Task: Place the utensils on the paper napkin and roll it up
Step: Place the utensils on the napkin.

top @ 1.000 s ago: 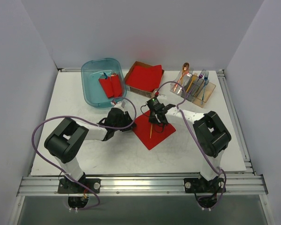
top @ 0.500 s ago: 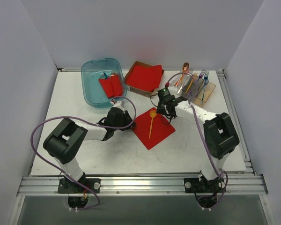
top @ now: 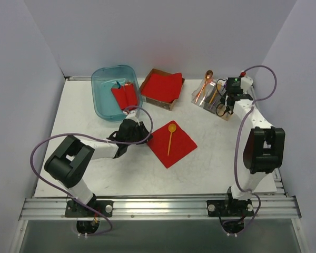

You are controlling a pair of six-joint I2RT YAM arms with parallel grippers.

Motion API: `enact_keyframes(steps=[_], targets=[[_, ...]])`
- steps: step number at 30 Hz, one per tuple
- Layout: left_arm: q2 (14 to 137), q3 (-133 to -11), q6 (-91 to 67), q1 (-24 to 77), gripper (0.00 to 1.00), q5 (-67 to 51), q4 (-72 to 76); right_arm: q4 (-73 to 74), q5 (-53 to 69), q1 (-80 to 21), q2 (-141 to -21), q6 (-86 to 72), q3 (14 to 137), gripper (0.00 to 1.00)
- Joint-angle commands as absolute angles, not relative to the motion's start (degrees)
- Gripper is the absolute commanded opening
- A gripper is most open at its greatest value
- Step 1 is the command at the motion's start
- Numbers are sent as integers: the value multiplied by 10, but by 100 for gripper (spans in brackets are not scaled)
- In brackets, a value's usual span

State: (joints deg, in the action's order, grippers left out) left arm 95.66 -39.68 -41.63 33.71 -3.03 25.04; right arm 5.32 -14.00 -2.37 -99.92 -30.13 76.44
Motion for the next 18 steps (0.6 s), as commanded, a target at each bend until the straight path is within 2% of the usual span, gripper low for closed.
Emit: enact_keyframes(steps=[1, 11, 16, 18], targets=[[930, -398, -400, 340, 33, -26, 262, 26, -164, -4, -1061, -311, 794, 13], [904, -389, -384, 340, 40, -27, 263, 4, -215, 15, -1184, -307, 887, 16], [872, -381, -374, 340, 77, -8, 243, -14, -212, 26, -1203, -305, 899, 22], [853, -373, -374, 340, 86, -4, 239, -15, -211, 31, -1204, -306, 905, 24]])
